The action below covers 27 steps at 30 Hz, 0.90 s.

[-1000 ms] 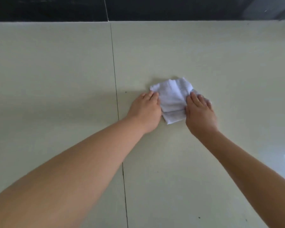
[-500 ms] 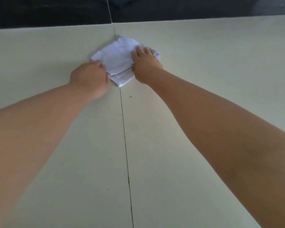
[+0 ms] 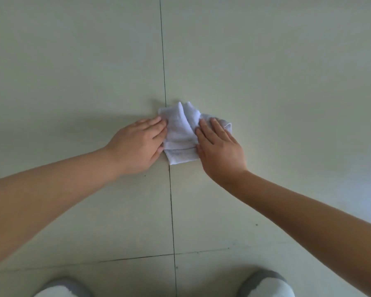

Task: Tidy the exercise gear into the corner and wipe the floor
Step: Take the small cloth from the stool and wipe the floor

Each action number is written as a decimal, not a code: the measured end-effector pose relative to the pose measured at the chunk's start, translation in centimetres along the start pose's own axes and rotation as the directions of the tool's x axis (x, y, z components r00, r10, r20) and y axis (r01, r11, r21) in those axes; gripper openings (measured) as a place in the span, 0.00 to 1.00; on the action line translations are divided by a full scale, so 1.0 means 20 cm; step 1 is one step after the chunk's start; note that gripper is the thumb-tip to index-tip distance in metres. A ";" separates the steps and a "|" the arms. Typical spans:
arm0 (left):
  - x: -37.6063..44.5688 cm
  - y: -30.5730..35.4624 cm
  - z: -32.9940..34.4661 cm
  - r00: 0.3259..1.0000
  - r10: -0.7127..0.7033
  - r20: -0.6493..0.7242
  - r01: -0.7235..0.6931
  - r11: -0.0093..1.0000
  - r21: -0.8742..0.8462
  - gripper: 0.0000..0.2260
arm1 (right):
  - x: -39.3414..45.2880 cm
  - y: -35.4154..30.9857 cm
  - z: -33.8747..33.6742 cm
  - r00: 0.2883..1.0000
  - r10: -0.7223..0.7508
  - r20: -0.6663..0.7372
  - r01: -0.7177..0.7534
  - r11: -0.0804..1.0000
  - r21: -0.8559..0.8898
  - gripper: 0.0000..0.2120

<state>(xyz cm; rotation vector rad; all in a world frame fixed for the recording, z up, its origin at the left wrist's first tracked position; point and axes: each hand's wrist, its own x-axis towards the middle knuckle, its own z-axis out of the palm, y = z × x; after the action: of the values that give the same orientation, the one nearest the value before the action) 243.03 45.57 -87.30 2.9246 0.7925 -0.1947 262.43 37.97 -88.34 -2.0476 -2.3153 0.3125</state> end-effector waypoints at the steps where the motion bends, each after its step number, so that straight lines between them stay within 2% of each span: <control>1: -0.04 0.07 0.01 1.000 0.025 -0.004 -0.026 0.999 -0.020 0.23 | -0.09 0.00 0.00 1.000 -0.018 0.016 0.019 1.000 -0.002 0.17; 5: -0.12 0.26 0.06 0.991 0.124 -0.040 -0.126 0.991 -0.053 0.24 | -0.39 -0.01 0.01 0.990 -0.125 0.066 0.126 0.992 -0.019 0.18; 7: -0.13 0.35 0.07 0.985 0.167 -0.045 -0.168 0.985 -0.030 0.27 | -0.49 0.01 0.00 0.987 -0.141 0.071 0.143 0.989 -0.036 0.18; 8: -0.12 0.39 0.07 0.984 0.175 -0.033 -0.176 0.984 -0.013 0.25 | -0.53 0.04 -0.01 0.989 -0.140 0.051 0.142 0.989 -0.037 0.18; 10: -0.11 0.46 0.06 0.986 0.165 0.000 -0.165 0.986 0.006 0.23 | -0.56 0.08 -0.02 0.993 -0.119 0.027 0.120 0.991 -0.052 0.17; 14: -0.10 0.43 0.03 0.997 0.073 -0.012 -0.072 0.997 0.025 0.23 | -0.41 0.09 -0.04 0.993 -0.067 0.098 0.077 0.992 -0.104 0.17; 16: -0.13 0.37 0.02 1.000 0.001 0.007 -0.001 0.999 0.044 0.24 | -0.29 0.04 -0.03 0.991 -0.073 0.116 0.086 0.991 -0.106 0.13; 17: -0.17 0.34 0.02 0.999 -0.023 0.035 0.021 0.998 0.052 0.24 | -0.24 0.00 -0.03 0.989 -0.080 0.126 0.092 0.991 -0.093 0.14; 20: -0.32 0.27 0.01 0.991 -0.049 0.126 0.037 0.995 0.094 0.23 | -0.14 -0.15 -0.06 0.977 -0.108 0.184 0.122 0.990 -0.070 0.24; 22: -0.44 0.27 0.00 0.982 -0.045 0.184 0.026 0.994 0.104 0.22 | -0.18 -0.25 -0.06 0.945 -0.100 0.311 0.126 0.990 -0.066 0.25; 23: -0.51 0.27 0.01 0.979 -0.044 0.201 0.025 0.995 0.096 0.22 | -0.22 -0.29 -0.05 0.941 -0.117 0.318 0.129 0.992 -0.016 0.25; 25: -0.60 0.33 0.02 0.980 -0.038 0.197 0.030 0.999 0.043 0.24 | -0.34 -0.32 -0.04 0.917 -0.214 0.337 0.230 0.973 -0.007 0.26; 27: -0.62 0.42 0.03 0.990 -0.007 0.142 0.005 1.000 0.016 0.31 | -0.47 -0.27 0.01 0.914 -0.265 0.307 0.293 0.955 -0.048 0.24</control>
<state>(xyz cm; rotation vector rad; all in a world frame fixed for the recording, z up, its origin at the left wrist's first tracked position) 236.71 32.11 -85.56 2.8831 0.7811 -0.4071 258.35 28.03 -86.50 -1.7721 -2.8078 0.5429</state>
